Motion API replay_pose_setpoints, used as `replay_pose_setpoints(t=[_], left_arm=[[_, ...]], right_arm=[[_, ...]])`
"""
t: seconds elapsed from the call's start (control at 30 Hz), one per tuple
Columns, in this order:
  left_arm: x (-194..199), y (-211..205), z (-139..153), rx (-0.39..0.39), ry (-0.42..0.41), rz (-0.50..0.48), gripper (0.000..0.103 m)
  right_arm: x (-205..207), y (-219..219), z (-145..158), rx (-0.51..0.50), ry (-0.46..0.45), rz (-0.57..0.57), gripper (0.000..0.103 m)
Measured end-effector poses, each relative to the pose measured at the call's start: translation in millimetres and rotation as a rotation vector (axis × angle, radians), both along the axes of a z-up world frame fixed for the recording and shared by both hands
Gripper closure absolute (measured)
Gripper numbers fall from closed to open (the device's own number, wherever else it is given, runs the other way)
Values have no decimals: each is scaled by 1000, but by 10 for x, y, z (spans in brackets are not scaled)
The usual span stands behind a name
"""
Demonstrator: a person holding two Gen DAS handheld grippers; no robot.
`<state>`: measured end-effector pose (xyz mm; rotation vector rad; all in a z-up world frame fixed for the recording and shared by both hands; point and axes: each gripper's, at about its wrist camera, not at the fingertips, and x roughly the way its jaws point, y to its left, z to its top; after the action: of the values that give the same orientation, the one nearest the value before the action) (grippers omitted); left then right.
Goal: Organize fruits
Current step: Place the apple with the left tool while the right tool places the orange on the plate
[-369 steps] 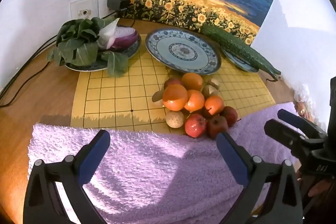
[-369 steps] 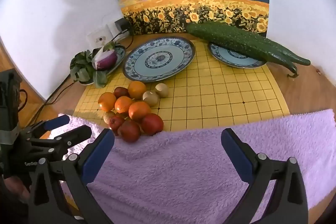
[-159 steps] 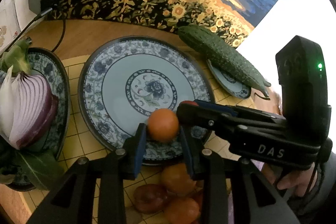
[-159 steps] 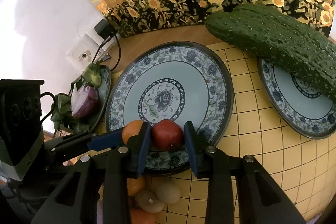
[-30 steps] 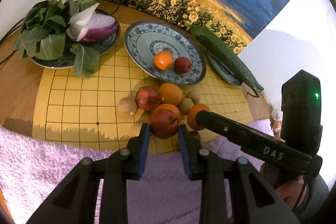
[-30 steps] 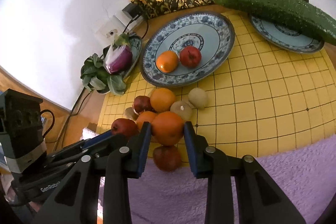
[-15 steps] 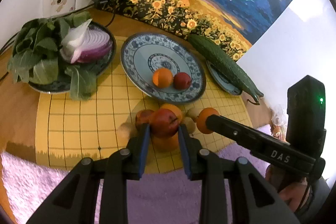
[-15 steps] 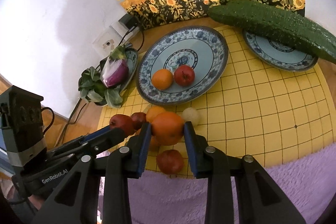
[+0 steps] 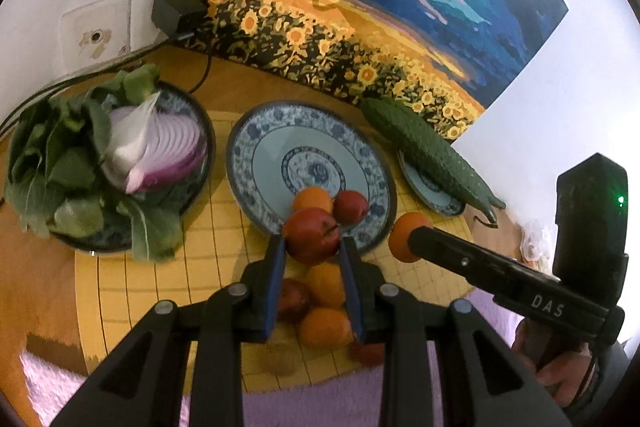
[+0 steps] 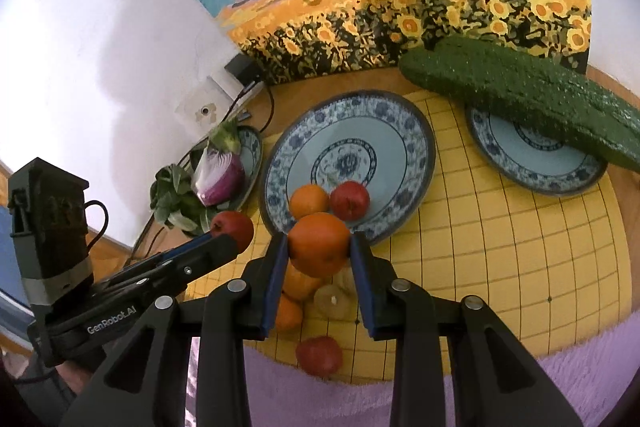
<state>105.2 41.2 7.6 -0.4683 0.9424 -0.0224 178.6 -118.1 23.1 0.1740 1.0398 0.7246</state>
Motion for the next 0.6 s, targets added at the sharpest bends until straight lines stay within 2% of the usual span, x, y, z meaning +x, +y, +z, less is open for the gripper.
replay_pose_setpoints(t=[0.6], left_arm=[[372, 184, -135, 9, 33, -14, 74]], right_arm=[[477, 79, -39, -13, 12, -43, 70]])
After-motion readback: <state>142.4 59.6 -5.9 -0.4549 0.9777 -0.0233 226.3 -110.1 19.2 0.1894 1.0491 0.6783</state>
